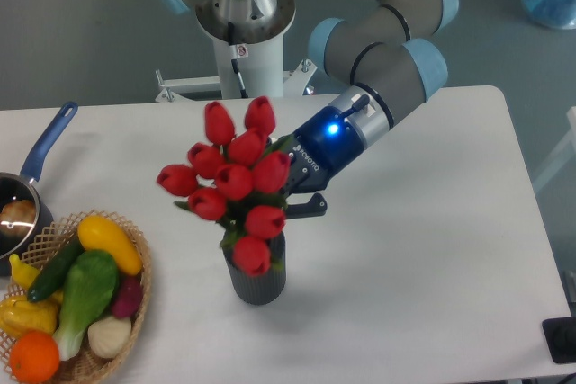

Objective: Insert the flowers into the vase
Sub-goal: 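Lower the tulip stems into the vase opening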

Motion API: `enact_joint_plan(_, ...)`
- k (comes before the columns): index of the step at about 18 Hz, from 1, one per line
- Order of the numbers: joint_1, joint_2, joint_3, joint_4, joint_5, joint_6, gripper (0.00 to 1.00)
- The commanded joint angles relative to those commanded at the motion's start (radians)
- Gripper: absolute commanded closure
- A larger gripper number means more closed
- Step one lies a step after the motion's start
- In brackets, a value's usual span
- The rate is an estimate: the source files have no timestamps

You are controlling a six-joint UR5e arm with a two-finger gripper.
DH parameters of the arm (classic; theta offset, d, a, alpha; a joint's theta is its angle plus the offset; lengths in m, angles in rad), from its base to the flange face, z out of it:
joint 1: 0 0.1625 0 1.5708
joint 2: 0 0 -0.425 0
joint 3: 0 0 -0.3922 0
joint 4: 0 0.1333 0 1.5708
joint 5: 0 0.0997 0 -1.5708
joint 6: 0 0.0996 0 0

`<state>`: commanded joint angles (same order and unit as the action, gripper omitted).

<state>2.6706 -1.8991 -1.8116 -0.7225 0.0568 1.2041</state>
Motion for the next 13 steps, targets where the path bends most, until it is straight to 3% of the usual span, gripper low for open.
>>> enact_joint_plan(9, -0.002, -0.002, -0.008, 0.002, -0.002, 0.038, 0.89)
enact_joint_plan(13, 0.0, -0.005, -0.04, 0.002, -0.009, 0.081, 0.89)
